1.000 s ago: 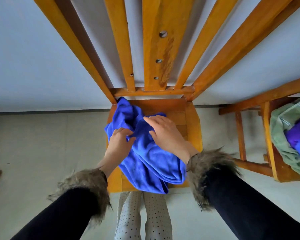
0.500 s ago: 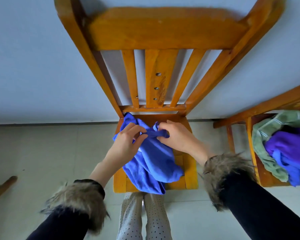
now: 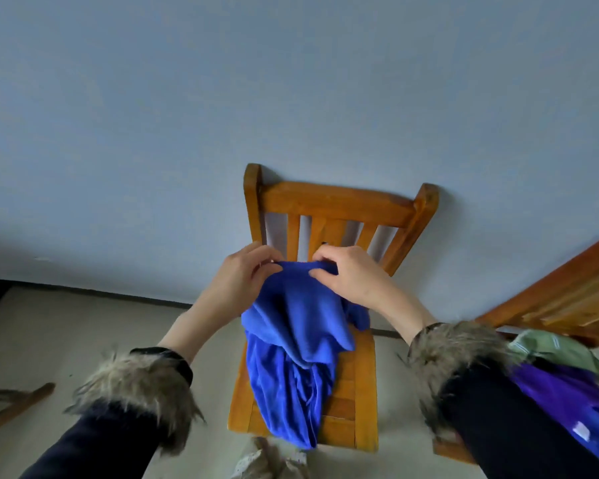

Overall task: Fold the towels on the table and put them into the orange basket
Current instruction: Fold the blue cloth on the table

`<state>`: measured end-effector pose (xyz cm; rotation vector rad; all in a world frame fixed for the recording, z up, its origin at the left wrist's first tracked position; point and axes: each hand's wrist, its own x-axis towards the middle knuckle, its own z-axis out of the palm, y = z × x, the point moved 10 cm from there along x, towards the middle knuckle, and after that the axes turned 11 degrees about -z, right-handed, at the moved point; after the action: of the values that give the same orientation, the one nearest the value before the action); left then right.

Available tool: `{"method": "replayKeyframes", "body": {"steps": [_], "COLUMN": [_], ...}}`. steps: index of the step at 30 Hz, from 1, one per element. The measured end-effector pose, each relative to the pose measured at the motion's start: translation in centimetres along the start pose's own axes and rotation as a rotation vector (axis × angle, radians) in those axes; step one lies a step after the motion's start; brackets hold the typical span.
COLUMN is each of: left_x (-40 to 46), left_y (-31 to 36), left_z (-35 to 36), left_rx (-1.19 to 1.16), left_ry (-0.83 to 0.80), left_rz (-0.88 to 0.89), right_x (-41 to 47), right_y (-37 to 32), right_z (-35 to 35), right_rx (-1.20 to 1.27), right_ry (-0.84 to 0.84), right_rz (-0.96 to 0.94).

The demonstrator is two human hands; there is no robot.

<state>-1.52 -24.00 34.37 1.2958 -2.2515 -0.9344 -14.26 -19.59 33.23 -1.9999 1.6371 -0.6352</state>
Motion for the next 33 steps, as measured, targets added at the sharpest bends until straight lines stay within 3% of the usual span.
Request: {"method": "replayKeyframes", "body": {"steps": [4,11,21,26,33], "left_x": [-1.3,-8.4,-25.2,-35.7,-49.4], "left_y": [-0.9,-7.1,-17.9,-23.7,-33.7], "left_z": [-5.1,-13.9,-30.3,-37.5,-42.6], "left_rx": [-0.029,-0.143,-0.168,-0.089,-0.13], "left_ry": [0.05,0.264,0.741,0.816,0.895], "left_rz": [-0.118,-0.353,-0.551,-0.652,-0.879], "right_x": [3.1,7.8,12.2,13.1,14.4], "right_y": [-6.4,-17.7,-34.2,-43.9,-56.1], "right_z": [-3.7,-0.8,12.2,20.8,31.3], "right_rx": [-0.085,-0.182,0.087,0.129,0.155], "right_ry": [0.114,-0.017,-0.318,-0.415,-0.397], "right_rz": [-0.128,-0.298,-0.353,-0.424,-0.575]}}
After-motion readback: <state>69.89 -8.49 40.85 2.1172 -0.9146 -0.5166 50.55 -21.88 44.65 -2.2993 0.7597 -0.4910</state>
